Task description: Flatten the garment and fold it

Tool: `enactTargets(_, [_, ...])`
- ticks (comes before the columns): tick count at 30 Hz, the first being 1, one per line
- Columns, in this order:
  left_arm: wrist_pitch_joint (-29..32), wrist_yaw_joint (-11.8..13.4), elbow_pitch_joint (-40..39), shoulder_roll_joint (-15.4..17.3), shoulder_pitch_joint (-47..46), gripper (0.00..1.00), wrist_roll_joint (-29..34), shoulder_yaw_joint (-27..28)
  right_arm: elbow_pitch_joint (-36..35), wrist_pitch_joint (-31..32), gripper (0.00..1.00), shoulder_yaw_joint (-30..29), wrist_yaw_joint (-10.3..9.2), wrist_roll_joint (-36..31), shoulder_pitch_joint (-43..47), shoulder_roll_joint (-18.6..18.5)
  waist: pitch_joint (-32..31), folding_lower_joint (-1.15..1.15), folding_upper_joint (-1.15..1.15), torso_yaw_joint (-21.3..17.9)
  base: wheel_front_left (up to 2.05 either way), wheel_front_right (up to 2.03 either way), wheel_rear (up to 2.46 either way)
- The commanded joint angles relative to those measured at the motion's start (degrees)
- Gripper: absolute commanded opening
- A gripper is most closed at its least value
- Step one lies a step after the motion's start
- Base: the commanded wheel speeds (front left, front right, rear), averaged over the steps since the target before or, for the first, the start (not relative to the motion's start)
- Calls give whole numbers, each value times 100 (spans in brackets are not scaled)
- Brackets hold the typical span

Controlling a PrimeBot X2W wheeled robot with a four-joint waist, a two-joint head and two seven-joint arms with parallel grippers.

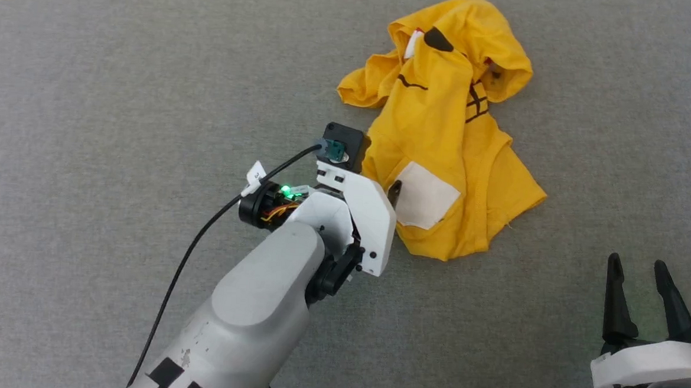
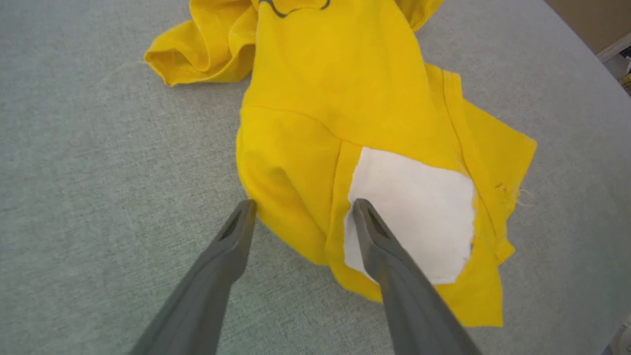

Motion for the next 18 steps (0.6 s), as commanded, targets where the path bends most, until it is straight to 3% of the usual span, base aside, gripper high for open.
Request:
enactTargets(1, [9, 40, 113, -1, -111, 100, -22, -36, 20, -46, 100, 16, -11, 28, -100, 11, 101, 0, 0, -106, 0, 0, 0])
enactTargets(5, [-82, 42, 470, -1, -211, 100, -56, -66, 74, -90, 100, 49, -11, 67, -177, 11, 226, 0, 0, -230, 0, 0, 0])
enactTargets(6, [-141, 18, 507, -1, -232, 28, -98, -64, 86, -102, 100, 44, -11, 75, -197, 11, 254, 0, 0, -249, 0, 0, 0])
enactTargets(7, [-188, -28, 537, -1, -254, 0, -142, -77, 97, -113, 100, 38, -11, 82, -218, 11, 277, 0, 0, -262, 0, 0, 0])
enactTargets(14, [-742, -171, 456, 4, -451, 0, -392, 24, 200, -169, 100, -78, -11, 68, -264, 11, 245, 0, 0, -167, 0, 0, 0])
enactTargets(18, [-1135, -136, 17, 220, -367, 0, -466, 281, 242, -185, 100, -143, -11, 52, -226, 12, 94, 0, 0, -37, 0, 0, 0])
